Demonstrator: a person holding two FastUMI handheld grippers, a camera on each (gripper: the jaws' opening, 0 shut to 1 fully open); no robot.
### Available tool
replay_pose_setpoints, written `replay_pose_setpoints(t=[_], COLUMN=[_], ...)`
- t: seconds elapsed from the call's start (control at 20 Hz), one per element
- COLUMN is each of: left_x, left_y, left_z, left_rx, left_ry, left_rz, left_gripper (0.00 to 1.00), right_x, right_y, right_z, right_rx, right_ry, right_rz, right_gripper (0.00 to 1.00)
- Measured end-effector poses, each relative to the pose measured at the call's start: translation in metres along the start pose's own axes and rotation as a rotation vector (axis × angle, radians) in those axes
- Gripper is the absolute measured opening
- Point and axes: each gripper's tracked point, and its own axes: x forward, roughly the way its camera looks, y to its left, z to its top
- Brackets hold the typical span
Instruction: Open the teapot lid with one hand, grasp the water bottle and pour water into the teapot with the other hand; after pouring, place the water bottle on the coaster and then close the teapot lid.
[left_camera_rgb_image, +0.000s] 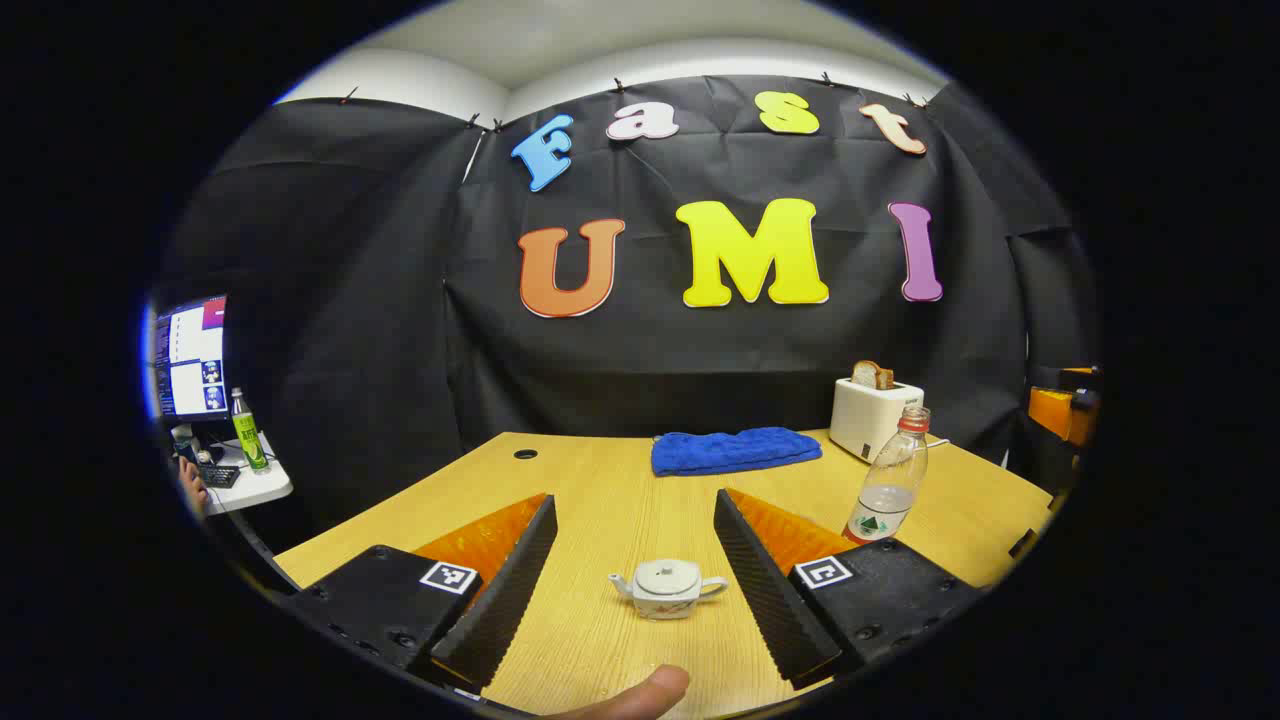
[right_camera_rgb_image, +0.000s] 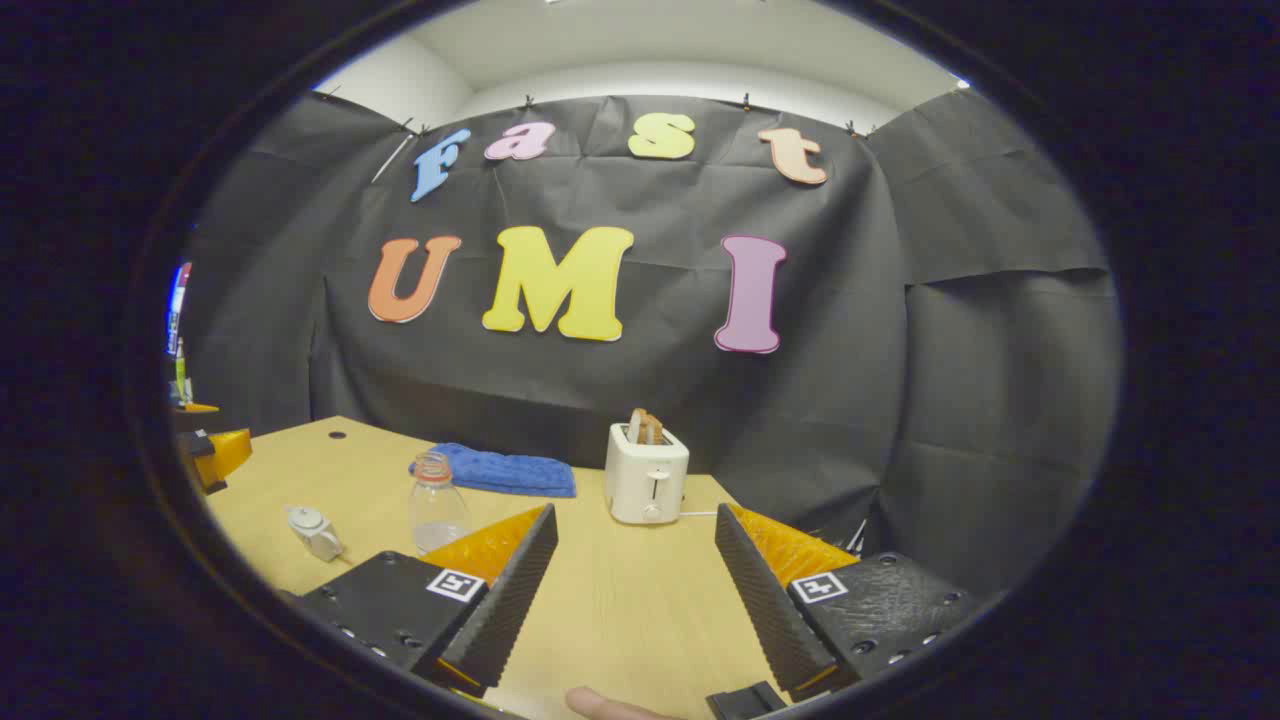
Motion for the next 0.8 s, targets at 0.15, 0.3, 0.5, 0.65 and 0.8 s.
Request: replay_pose_setpoints(t=[0.15, 0.3, 0.5, 0.65, 0.8], left_x=[0.000, 0.000, 0.002, 0.004, 0.012], left_y=[-0.001, -0.001, -0.001, -0.002, -0.001], left_z=[0.003, 0.002, 0.000, -0.003, -0.007], left_rx=[0.005, 0.007, 0.002, -0.005, -0.007], left_ry=[-0.005, -0.005, 0.003, 0.013, 0.016], left_rz=[-0.009, -0.014, -0.013, -0.017, -0.024], left_gripper=[0.99, 0.99, 0.99, 0.99, 0.99], right_x=[-0.001, 0.001, 0.001, 0.003, 0.004], right_y=[0.001, 0.002, 0.013, 0.006, 0.005], right_z=[0.002, 0.001, -0.002, -0.003, -0.005], right_rx=[-0.003, -0.007, 0.024, 0.002, 0.007], right_ry=[-0.010, -0.007, 0.015, 0.018, 0.024], right_rz=[0.008, 0.009, 0.071, 0.042, 0.034], right_gripper=[0.95, 0.97, 0.95, 0.97, 0.97])
